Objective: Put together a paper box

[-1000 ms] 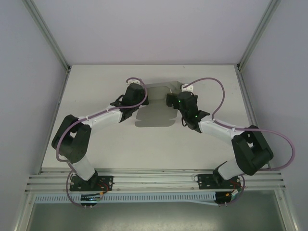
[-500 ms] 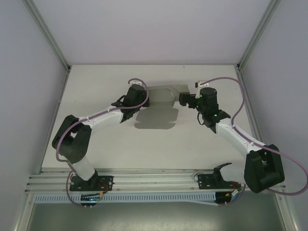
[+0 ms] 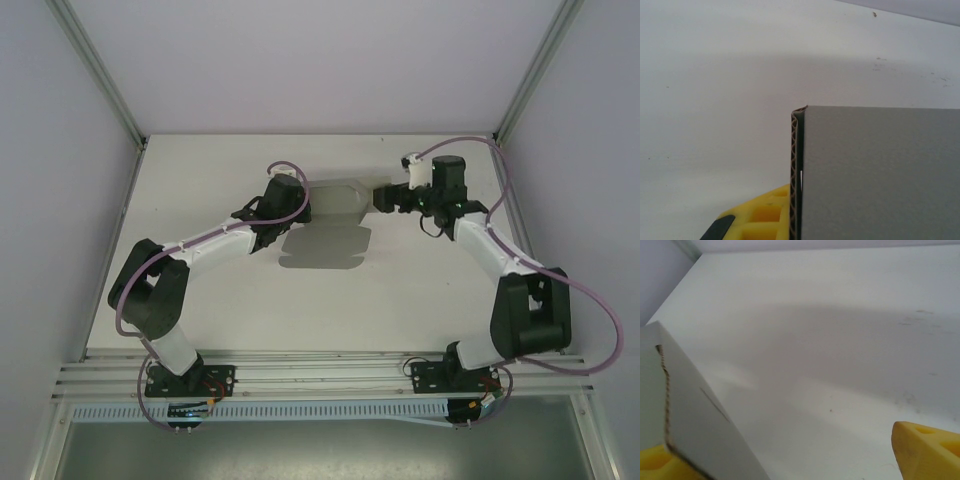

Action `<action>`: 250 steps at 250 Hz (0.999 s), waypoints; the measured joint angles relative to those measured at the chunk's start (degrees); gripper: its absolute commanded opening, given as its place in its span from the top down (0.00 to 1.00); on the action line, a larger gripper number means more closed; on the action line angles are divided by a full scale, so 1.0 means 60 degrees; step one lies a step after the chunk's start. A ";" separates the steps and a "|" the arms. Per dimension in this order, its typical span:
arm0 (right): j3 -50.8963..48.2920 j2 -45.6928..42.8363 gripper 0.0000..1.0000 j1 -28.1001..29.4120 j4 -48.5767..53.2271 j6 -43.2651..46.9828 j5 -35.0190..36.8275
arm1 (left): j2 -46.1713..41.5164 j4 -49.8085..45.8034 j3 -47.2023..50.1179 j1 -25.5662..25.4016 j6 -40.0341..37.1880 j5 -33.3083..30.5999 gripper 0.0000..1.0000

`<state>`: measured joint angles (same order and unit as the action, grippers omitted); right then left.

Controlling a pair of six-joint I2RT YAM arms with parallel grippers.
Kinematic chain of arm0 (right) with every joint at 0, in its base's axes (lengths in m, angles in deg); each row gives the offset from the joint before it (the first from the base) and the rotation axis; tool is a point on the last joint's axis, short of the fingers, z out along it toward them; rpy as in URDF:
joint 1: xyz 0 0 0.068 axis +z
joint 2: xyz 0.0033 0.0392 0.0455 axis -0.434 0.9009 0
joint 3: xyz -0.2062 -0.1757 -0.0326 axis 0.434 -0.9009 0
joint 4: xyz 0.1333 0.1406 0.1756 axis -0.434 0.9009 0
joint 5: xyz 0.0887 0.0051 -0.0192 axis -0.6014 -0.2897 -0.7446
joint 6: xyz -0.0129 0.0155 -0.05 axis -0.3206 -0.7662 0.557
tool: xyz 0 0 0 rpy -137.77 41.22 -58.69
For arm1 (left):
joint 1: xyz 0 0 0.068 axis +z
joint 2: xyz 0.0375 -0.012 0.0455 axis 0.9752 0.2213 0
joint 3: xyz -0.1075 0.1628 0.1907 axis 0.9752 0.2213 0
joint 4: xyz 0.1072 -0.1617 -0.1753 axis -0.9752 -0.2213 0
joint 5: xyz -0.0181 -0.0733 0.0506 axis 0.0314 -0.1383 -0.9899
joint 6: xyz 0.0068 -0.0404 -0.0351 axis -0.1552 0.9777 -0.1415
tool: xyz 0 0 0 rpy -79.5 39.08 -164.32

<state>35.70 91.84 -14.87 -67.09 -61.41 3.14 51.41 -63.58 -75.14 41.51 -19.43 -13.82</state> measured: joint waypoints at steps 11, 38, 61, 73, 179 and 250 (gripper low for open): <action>0.0193 0.0157 0.18 0.0000 0.0120 0.0135 -0.0226 | 0.0000 -0.0011 -0.0007 0.0000 -0.0004 0.0051 1.00; 0.0517 0.0372 0.24 0.0000 0.0495 0.0353 -0.0514 | 0.0000 -0.0011 -0.0018 0.0000 -0.0004 0.0109 1.00; 0.0674 0.0408 0.30 0.0000 0.0794 0.0532 -0.0546 | 0.0000 -0.0015 -0.0029 0.0000 -0.0004 0.0102 1.00; 0.0710 0.0408 0.35 0.0000 0.0907 0.0539 -0.0550 | 0.0000 -0.0055 -0.0044 0.0000 -0.0004 0.0098 1.00; 0.0812 0.0390 1.00 0.0153 0.1679 0.0623 0.0080 | 0.0004 -0.0484 -0.0321 -0.0091 -0.0149 -0.0109 1.00; 0.1461 0.0240 1.00 0.1300 0.2517 0.0732 0.2991 | 0.0277 -0.0856 -0.0809 -0.0095 -0.0098 -0.0149 1.00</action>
<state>44.47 93.28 -7.07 -51.99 -57.02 21.08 53.07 -68.72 -79.99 40.94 -20.02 -14.71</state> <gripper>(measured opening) 0.053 0.083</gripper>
